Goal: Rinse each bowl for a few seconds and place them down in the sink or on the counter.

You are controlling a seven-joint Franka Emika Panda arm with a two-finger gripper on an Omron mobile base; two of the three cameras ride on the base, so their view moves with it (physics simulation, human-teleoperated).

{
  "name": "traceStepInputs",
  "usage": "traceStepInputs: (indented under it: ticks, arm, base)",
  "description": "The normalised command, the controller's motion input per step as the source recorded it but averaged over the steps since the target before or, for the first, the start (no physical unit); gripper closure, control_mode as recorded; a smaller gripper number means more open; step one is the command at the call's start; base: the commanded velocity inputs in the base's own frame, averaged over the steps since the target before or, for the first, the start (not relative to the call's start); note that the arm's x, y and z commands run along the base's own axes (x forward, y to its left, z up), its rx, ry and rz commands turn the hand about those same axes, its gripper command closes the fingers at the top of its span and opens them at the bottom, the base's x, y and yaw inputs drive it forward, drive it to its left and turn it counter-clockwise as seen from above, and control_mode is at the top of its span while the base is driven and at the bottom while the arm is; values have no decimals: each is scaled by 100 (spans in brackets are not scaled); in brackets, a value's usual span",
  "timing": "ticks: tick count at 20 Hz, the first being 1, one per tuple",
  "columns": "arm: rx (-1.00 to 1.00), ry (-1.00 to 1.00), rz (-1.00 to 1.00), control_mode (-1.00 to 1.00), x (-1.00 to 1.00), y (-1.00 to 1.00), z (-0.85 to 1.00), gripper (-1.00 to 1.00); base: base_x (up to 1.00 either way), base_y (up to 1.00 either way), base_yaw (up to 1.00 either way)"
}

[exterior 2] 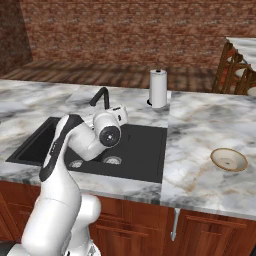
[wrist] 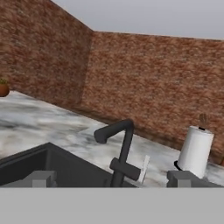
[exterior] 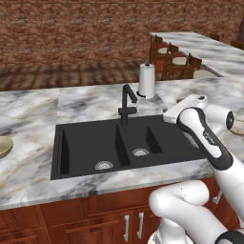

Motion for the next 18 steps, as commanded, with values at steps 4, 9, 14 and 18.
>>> traceStepInputs:
  ticks: [4,9,14,18]
  arm:
    - [0,-8,4,-100,20,0,-11,-100]
    - [0,-5,4,-100,20,0,-12,-100]
    - [0,-2,3,-100,21,0,-13,-100]
    - [0,0,2,-100,23,0,-11,-100]
  base:
    - [0,0,0]
    - [0,0,0]
    - [0,0,0]
    - [0,0,0]
